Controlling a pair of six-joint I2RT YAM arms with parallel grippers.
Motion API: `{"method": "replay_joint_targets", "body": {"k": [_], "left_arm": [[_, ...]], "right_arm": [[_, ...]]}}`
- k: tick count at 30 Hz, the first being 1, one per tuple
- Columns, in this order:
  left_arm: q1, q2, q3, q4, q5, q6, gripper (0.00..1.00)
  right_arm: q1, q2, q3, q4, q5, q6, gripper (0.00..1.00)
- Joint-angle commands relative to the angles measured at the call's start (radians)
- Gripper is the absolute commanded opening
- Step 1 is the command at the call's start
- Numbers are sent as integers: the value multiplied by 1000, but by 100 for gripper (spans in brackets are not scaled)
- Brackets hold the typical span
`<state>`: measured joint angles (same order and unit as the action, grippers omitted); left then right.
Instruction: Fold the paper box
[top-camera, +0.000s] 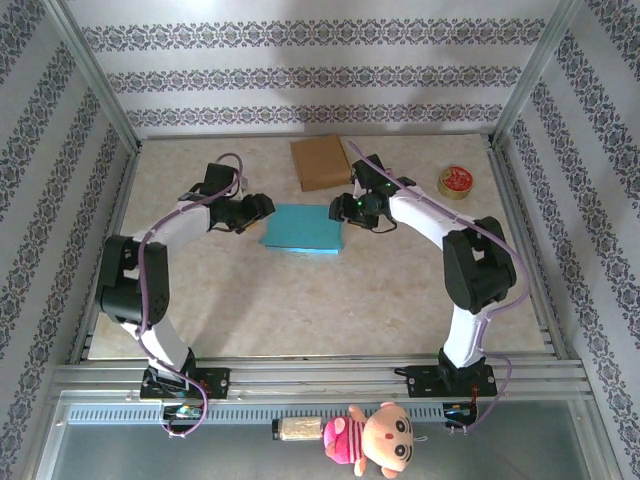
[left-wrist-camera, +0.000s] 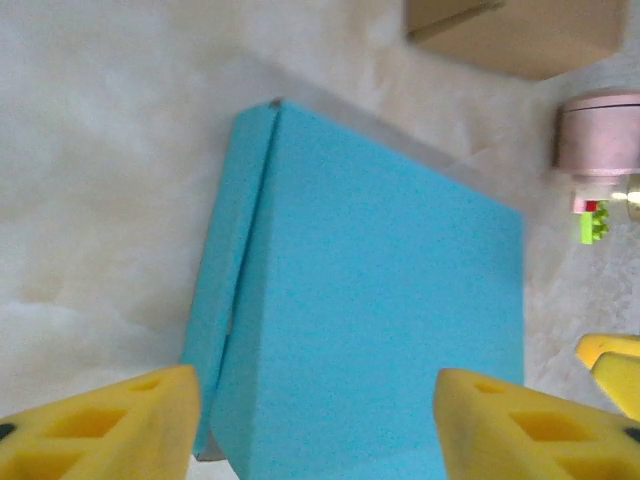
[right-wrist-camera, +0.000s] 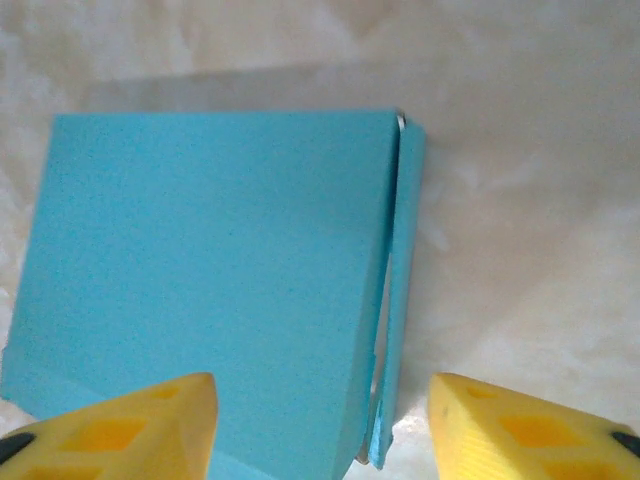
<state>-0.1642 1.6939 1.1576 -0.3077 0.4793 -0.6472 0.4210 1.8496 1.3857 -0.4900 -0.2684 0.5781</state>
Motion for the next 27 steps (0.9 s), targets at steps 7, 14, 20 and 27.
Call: {"method": "replay_joint_targets", "body": {"k": [7, 14, 20, 27], "left_arm": [[-8, 11, 98, -111, -144, 178, 78], [-8, 104, 130, -117, -50, 182, 81], [-9, 167, 125, -106, 19, 181, 82], [-12, 212, 74, -74, 47, 160, 66]], "right_arm": [[0, 20, 109, -50, 123, -150, 81], [-7, 103, 146, -48, 60, -148, 86], [-3, 162, 130, -46, -19, -117, 83], [-2, 188, 67, -28, 14, -114, 74]]}}
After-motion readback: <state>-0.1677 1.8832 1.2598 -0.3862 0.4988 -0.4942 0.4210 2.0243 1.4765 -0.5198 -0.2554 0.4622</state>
